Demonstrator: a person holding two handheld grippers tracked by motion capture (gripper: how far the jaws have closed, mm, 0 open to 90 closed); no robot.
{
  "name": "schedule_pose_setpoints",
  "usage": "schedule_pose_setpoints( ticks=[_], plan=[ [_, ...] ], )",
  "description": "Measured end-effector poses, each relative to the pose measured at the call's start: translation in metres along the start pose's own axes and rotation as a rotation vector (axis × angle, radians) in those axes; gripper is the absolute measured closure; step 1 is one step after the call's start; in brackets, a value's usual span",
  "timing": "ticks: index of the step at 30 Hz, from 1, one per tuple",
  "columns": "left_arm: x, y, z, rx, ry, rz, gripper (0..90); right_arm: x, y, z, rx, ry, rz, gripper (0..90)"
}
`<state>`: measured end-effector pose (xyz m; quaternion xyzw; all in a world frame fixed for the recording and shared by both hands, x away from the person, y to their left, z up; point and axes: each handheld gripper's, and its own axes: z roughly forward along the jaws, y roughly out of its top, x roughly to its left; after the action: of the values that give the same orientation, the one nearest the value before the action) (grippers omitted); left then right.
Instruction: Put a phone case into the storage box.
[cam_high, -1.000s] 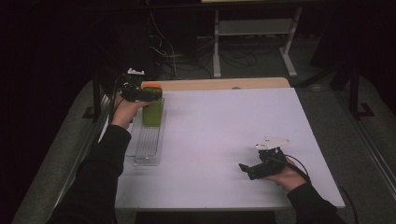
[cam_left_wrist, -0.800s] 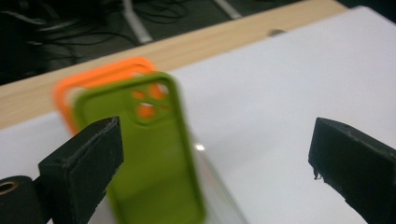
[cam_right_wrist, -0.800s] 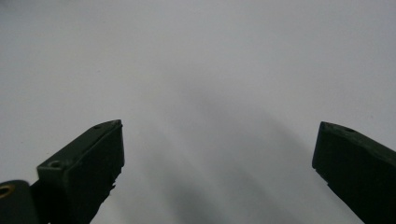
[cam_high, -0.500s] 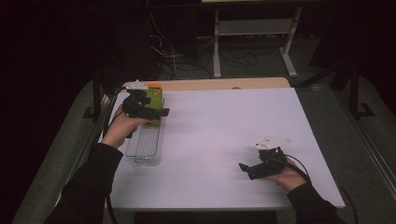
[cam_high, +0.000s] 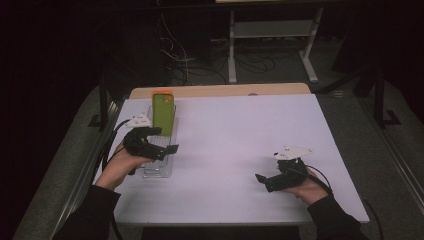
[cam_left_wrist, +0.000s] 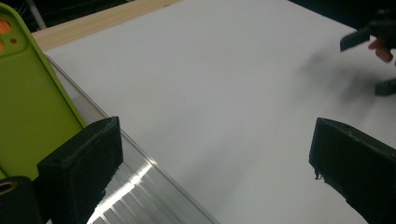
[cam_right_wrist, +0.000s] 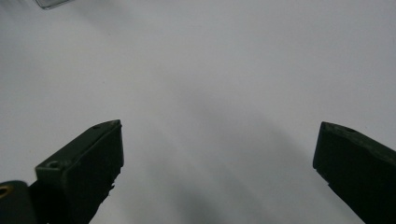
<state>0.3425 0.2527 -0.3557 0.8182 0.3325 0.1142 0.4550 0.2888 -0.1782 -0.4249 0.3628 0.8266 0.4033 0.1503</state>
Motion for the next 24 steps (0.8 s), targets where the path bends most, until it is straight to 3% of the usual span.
schedule_pose_setpoints(
  ticks=[7, 9, 18, 24],
  plan=[
    [-0.014, -0.024, -0.004, 0.039, -0.028, 0.064, 2.4, -0.001, 0.002, -0.003, -0.012, 0.007, -0.005, 0.9],
    [-0.018, -0.031, -0.005, 0.036, -0.043, 0.056, 2.5, -0.001, 0.002, -0.003, -0.016, 0.005, -0.011, 0.9],
    [-0.024, -0.052, -0.005, 0.052, -0.029, 0.101, 2.5, -0.001, 0.004, -0.007, -0.038, 0.019, -0.024, 0.9],
    [-0.026, -0.058, -0.004, 0.053, -0.044, 0.088, 2.5, -0.001, 0.006, -0.009, -0.048, 0.026, -0.014, 0.9]
  ],
)
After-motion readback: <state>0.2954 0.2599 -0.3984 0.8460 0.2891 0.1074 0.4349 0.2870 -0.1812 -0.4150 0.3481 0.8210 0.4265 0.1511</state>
